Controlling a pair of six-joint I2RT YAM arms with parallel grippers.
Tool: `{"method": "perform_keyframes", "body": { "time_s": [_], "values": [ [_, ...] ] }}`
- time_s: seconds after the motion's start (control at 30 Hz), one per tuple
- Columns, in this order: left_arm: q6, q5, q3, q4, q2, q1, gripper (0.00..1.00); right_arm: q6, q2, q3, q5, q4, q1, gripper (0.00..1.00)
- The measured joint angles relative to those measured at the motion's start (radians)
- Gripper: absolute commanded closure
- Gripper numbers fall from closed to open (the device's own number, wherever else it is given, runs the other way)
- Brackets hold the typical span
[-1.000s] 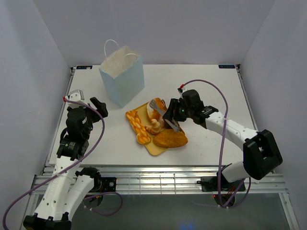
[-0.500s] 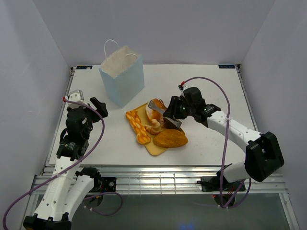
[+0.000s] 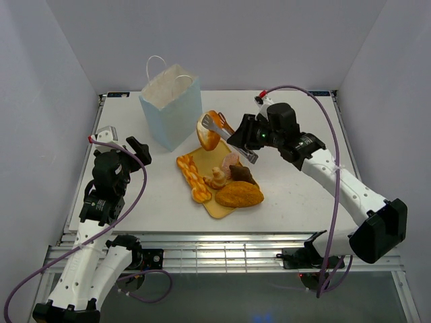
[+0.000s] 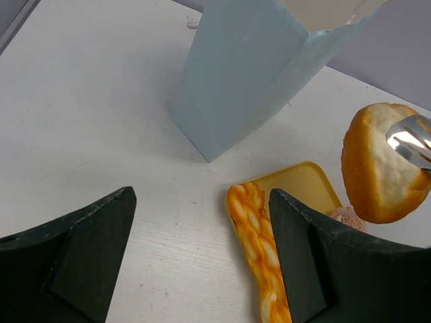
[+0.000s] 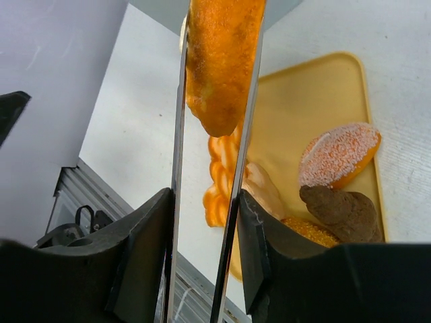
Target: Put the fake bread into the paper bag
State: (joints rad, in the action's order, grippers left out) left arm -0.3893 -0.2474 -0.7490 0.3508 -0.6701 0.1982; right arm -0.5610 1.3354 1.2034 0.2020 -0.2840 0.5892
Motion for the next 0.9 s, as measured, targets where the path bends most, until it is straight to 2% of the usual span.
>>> {"method": "perform_keyframes", "body": {
  "time_s": [0.3,0.47,0.9],
  "values": [
    [0.0,0.0,0.0,0.0,0.002,0.0,0.1,0.039,0.008,0.325,0.026,-0.112,0.0,0.74],
    [0.0,-0.001,0.0,0.0,0.002,0.0,0.1,0.048,0.049,0.504,0.063,-0.115,0.0,0.74],
    [0.0,0.0,0.0,0.0,-0.01,0.0,0.1,0.039,0.332,0.79,0.165,-0.129,0.0,0.74]
  ]
}}
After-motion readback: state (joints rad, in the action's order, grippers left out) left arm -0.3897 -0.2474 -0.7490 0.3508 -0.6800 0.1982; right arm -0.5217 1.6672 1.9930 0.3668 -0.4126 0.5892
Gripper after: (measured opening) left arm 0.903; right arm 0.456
